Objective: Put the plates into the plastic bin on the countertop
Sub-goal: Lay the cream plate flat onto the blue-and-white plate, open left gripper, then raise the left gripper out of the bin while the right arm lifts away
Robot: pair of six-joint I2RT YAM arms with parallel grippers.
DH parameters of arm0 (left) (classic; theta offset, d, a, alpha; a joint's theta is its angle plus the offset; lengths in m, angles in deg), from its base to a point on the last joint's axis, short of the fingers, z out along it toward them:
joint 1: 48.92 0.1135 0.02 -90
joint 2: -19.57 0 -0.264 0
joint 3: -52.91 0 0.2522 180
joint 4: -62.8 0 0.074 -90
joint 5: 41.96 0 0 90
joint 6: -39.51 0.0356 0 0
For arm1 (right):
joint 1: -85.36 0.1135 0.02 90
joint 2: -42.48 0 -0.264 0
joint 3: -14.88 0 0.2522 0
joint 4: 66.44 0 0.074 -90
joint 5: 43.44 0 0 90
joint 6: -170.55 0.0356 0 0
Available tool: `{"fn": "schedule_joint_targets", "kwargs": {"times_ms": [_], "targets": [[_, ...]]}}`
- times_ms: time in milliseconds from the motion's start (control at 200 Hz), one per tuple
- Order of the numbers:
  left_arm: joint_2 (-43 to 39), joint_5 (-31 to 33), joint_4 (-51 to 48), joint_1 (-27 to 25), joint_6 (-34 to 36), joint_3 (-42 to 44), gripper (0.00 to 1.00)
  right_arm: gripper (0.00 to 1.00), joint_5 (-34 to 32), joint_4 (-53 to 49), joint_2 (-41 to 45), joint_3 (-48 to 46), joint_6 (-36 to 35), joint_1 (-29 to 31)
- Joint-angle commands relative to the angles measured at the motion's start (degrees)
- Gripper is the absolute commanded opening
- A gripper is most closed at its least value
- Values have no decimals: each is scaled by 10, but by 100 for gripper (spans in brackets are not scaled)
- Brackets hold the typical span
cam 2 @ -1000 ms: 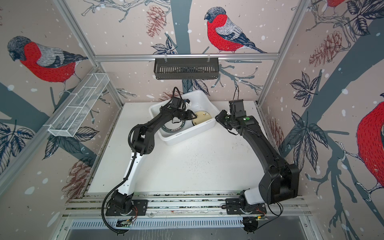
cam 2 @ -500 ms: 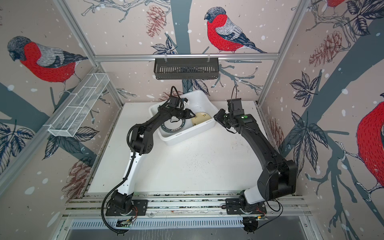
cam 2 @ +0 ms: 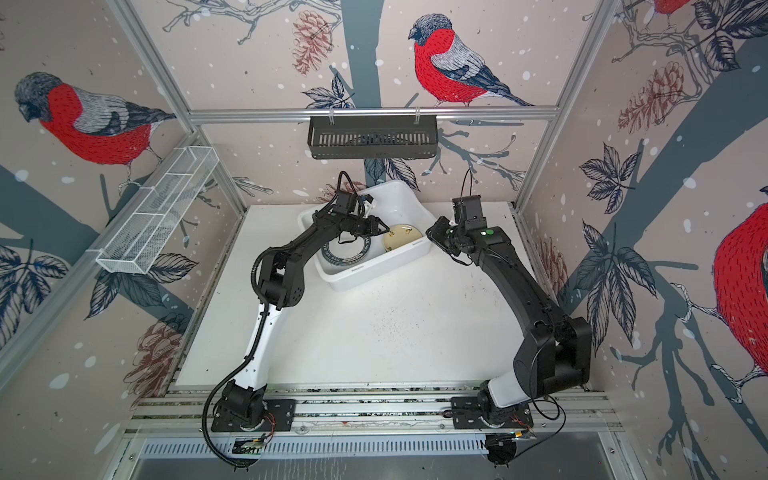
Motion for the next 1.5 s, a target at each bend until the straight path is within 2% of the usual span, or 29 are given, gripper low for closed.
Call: {"fn": "schedule_joint_targets", "kwargs": {"times_ms": [0,740,1026,1341,1496], "targets": [[-3,-18,15,-2,-5,5,47,40,-5,13,-4,4,6,2],[4,-19,25,-15,-9,5,46,40,-5,12,-3,6,4,3],[-31,-7,9,8,7,-5,46,42,-10,9,-13,27,-10,-4],[-97,-3,-59,49,79,-14,48,47,-29,-28,-57,96,-63,-48],[-133,15,-115,55,147,-15,49,48,-20,-8,-77,100,-68,-71]]}}
